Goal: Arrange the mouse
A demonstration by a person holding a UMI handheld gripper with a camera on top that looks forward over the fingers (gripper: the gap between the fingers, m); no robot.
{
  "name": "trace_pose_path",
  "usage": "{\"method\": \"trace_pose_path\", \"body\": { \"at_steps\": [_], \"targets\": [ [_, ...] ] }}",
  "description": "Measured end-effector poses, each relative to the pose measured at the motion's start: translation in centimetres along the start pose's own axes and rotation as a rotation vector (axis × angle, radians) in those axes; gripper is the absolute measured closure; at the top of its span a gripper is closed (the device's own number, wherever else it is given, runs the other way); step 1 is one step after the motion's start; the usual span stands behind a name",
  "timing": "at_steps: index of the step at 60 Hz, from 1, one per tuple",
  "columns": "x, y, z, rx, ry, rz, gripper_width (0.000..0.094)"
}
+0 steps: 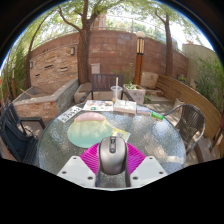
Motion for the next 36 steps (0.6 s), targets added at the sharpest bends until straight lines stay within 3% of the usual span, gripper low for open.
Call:
{"method": "trace_pose_path", "body": {
  "at_steps": [10,15,29,36],
  "targets": [
    [10.8,-2.5,-0.2,0.018,-0.015,0.174,0.0599],
    [12.8,-7.3,-2.2,0.075,-0.015,0.172,0.0596],
    [6.7,-22.1,-7.5,0.190,-0.024,-0.085,0.0593],
    [3.8,-25.0,-8.7,0.232,-0.023,-0.157,0.0504]
  ]
}}
Point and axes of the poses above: the point between the fingertips, and its own axes, seen from behind it with the camera up: z to the right, x up, y backward, against the way the camera looks, the point moved 10 cm from there along y, backward, against the way the camera looks, and after that the axes turned 11 degrees about y, right-handed, at the moved point
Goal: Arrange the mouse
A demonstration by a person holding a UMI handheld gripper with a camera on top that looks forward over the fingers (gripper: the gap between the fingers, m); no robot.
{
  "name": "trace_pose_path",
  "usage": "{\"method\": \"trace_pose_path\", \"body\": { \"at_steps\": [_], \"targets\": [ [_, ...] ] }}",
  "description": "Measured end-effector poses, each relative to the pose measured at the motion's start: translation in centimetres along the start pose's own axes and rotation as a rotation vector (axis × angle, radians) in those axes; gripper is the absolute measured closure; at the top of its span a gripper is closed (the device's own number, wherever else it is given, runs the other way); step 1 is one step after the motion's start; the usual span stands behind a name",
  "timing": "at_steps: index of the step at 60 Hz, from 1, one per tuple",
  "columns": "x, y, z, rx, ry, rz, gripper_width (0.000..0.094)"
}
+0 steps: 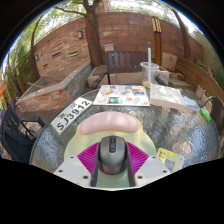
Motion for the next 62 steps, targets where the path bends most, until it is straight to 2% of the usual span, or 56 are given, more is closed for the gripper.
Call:
{"method": "trace_pose_path", "body": {
  "at_steps": [6,11,14,18,25,41,62],
  "targets": [
    [0.4,0.5,0.1,-0.025,0.046,0.022,0.0398],
    [1.2,2.5,-0.1,-0.028,0.058,0.029,0.0072],
    [1.8,4.6,-0.3,-0.038,0.064,0.034,0.0100],
    [2.2,7.7,-0.6,-0.058,0.080,0.048,0.0071],
    [2.5,14.4,-1.8,-0.091,0.087,0.066,0.0079],
    [-0.1,30.1,-5.9,-0.175,0.082,0.105,0.0080],
    [-3.1,37.3,-8.6,-0.217,0.106,0.143,0.0080]
  ]
}}
Point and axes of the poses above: the point between the fingertips, and its own axes, seen from behind it with the camera up: z to the right, x up, y backward, against the way the camera looks, the point moved 10 cm from there along y, backward, against the way the camera looks, and after that the axes turned 11 degrees about y, right-handed, at the moved point
